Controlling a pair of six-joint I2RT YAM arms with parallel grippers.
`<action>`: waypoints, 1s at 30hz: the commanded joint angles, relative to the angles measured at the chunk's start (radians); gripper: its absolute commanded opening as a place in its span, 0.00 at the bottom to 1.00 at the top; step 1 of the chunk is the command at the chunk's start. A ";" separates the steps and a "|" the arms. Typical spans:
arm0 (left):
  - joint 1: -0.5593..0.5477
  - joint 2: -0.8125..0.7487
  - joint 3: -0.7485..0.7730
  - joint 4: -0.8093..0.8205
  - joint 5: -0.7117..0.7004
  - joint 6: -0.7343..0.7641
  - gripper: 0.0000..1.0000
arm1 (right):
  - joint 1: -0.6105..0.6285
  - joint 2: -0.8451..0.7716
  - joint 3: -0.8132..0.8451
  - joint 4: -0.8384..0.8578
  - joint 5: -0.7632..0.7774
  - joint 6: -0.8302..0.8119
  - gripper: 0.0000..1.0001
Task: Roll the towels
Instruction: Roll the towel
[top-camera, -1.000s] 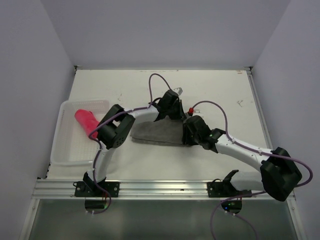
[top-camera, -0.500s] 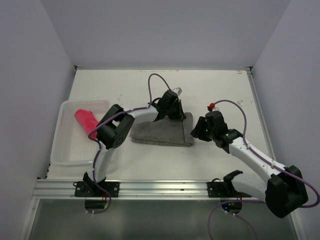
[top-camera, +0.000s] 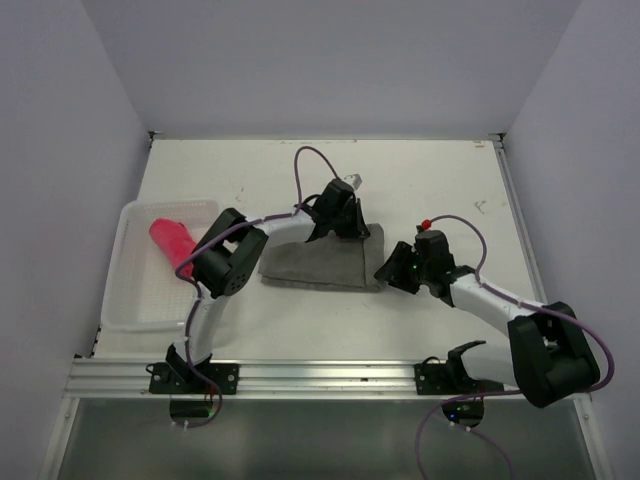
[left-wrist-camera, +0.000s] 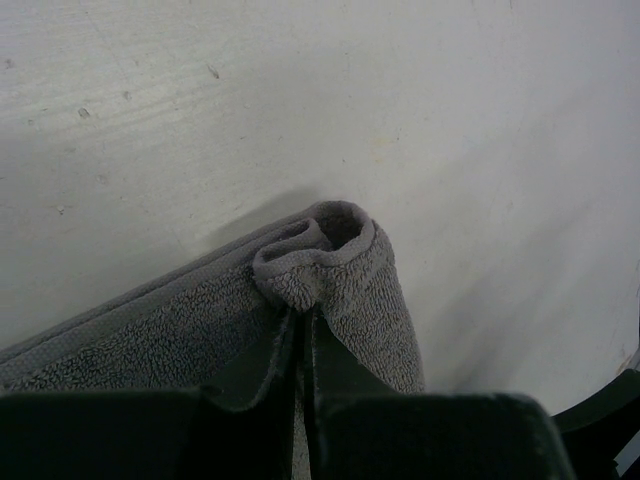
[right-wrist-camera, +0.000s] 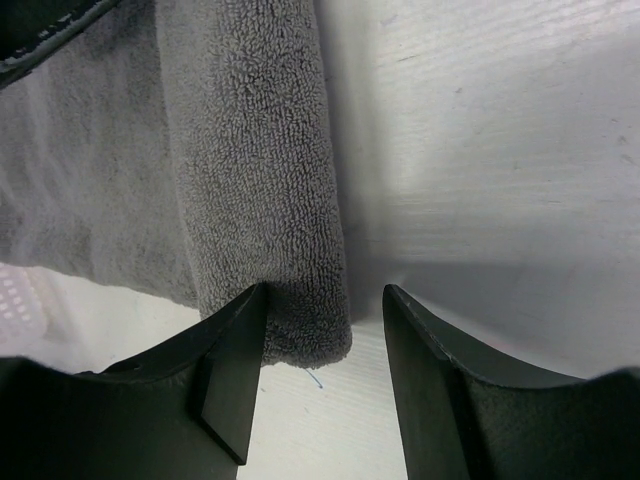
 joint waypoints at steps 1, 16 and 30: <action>0.018 -0.043 -0.023 -0.016 -0.036 0.025 0.00 | -0.005 -0.001 -0.016 0.120 -0.059 0.039 0.54; 0.024 -0.043 -0.037 -0.010 -0.031 0.024 0.00 | -0.004 -0.022 -0.022 0.103 -0.031 0.035 0.54; 0.029 -0.056 -0.065 0.032 -0.062 0.001 0.00 | -0.004 0.091 -0.069 0.273 -0.114 0.059 0.50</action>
